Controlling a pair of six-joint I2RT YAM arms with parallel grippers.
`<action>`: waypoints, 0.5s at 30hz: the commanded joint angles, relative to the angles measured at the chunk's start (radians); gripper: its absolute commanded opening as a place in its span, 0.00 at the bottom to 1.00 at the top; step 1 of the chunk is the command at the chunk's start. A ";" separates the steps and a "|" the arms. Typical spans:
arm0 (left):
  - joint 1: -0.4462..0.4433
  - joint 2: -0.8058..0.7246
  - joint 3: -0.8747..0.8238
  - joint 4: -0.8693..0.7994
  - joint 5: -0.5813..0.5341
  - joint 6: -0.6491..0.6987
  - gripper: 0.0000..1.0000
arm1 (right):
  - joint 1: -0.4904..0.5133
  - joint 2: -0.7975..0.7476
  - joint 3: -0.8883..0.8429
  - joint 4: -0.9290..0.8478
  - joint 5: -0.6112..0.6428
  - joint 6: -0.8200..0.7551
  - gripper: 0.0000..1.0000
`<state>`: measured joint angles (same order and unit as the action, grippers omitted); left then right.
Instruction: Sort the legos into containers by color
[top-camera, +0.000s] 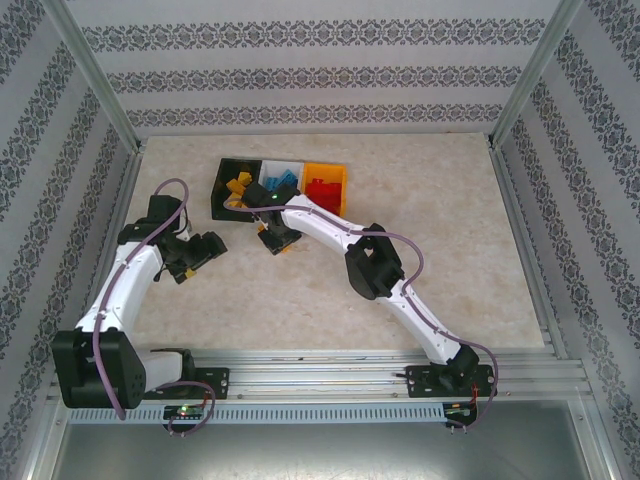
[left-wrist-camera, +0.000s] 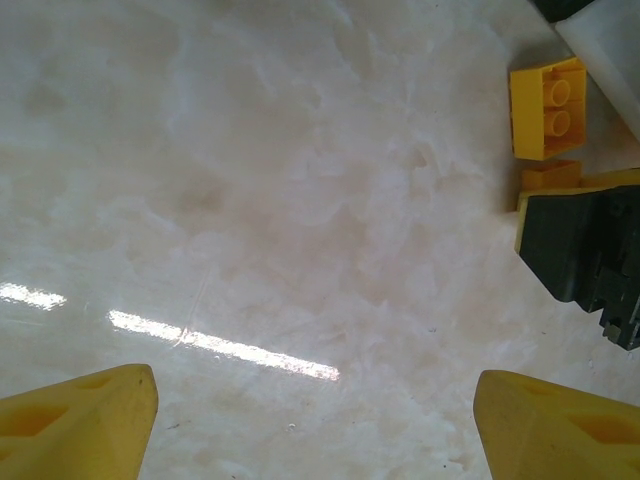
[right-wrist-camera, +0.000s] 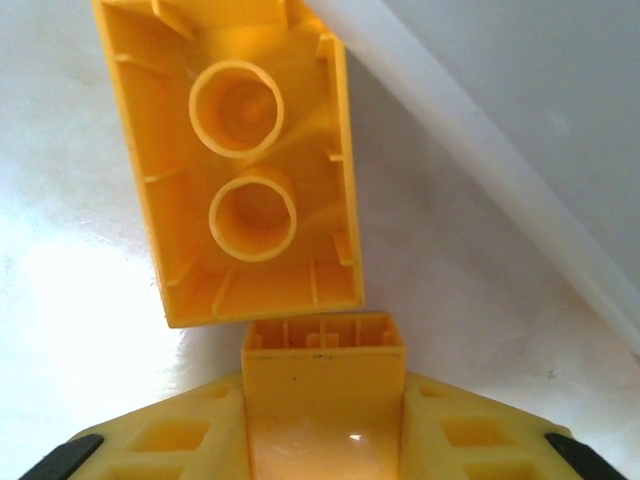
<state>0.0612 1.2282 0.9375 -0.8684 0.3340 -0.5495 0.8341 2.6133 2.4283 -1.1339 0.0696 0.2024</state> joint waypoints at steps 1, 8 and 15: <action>0.009 0.020 0.026 0.020 0.020 0.002 0.83 | 0.002 -0.044 -0.016 -0.002 -0.017 0.006 0.35; 0.009 0.057 0.028 0.068 0.042 -0.023 0.83 | -0.032 -0.149 -0.082 0.038 -0.133 0.065 0.30; 0.009 0.091 0.022 0.120 0.066 -0.052 0.83 | -0.130 -0.303 -0.278 0.215 -0.470 0.287 0.30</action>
<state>0.0612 1.3090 0.9390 -0.7929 0.3771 -0.5781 0.7559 2.4046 2.2211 -1.0229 -0.2035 0.3473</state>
